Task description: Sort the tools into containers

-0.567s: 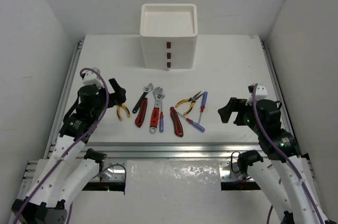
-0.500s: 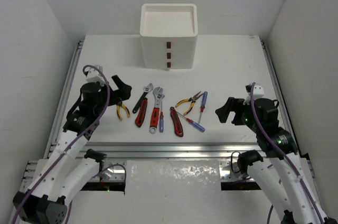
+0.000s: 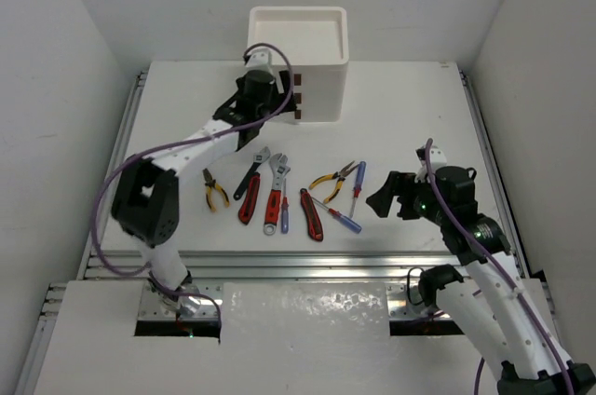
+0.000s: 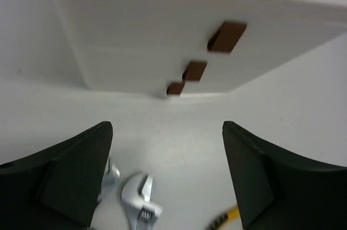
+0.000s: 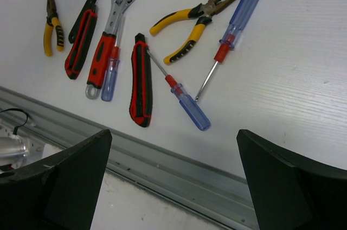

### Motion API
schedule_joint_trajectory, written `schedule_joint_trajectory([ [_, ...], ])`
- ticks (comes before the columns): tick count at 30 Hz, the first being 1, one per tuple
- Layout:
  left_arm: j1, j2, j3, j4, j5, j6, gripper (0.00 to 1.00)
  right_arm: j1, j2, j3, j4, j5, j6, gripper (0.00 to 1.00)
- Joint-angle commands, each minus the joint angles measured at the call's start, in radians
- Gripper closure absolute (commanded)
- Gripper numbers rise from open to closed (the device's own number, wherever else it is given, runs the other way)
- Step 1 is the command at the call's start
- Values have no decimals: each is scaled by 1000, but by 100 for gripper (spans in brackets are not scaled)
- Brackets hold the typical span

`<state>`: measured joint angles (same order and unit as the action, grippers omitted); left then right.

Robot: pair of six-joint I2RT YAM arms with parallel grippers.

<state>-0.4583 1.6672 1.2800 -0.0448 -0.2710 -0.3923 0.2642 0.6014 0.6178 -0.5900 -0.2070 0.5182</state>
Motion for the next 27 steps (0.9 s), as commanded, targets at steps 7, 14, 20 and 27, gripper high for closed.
schedule_joint_trajectory([
  [7,-83,356,424,60,-155,219,32,0,55,-46,125,-78,12,1],
  [14,-109,451,550,56,-252,244,54,0,69,-56,142,-107,3,1],
  [20,-109,474,588,16,-280,247,76,0,44,-53,144,-117,2,1],
  [27,-120,431,539,26,-286,245,100,0,41,-61,144,-114,0,1],
])
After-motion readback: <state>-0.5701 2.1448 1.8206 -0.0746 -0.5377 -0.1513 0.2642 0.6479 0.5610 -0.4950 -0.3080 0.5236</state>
